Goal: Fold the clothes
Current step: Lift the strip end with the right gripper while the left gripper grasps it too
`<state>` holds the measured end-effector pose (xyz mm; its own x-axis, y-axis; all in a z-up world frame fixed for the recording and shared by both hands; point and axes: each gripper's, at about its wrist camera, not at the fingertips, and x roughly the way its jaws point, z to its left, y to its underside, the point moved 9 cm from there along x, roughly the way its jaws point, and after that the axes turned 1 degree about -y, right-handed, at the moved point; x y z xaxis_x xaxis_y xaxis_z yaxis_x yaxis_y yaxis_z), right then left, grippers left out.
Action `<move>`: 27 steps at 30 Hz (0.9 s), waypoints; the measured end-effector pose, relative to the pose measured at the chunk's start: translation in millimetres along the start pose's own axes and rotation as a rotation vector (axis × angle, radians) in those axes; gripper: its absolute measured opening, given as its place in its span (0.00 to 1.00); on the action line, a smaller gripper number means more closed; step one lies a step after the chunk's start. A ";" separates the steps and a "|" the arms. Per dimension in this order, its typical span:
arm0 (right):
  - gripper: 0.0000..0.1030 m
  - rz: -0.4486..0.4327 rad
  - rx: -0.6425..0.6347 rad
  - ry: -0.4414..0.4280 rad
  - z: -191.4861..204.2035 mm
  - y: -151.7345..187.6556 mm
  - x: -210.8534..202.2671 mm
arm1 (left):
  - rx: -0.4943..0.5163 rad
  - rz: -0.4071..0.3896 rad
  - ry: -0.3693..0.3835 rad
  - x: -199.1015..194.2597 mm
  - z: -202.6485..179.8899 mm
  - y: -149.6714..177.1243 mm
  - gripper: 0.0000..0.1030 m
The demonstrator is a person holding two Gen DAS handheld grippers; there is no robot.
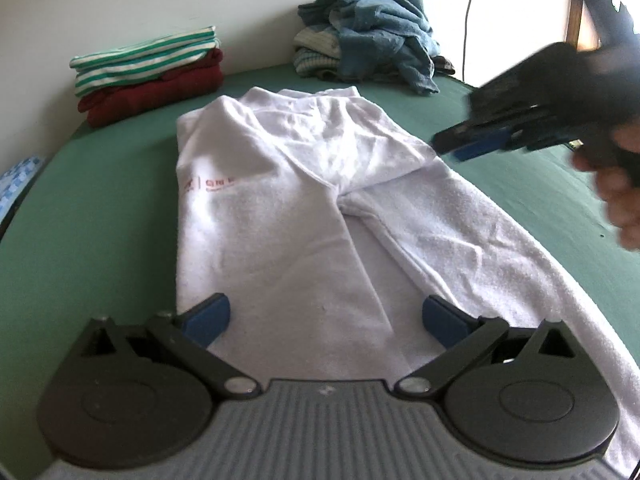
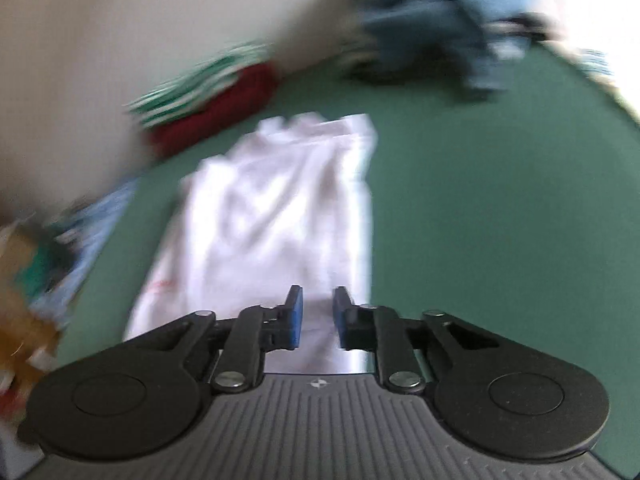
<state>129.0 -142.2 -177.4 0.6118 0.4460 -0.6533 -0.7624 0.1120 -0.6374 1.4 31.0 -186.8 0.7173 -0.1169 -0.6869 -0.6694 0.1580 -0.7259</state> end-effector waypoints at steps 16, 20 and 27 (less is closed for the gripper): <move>0.04 -0.111 -0.250 0.084 59.8 210.8 -149.4 | 0.042 -0.011 0.024 -6.1 -9.4 1.4 0.99; 0.08 -0.120 -0.326 0.101 69.9 220.0 -148.6 | 0.050 -0.063 -0.029 -29.5 -9.0 0.2 0.98; 0.09 -0.063 -0.203 -0.043 51.9 203.3 -147.2 | 0.090 -0.088 -0.025 -104.2 -5.3 33.8 0.81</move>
<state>-126.9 -139.1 -189.6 0.6441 0.4815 -0.5944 -0.6619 -0.0387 -0.7486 -97.0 43.3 -140.0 0.7781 -0.1101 -0.6184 -0.5841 0.2353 -0.7768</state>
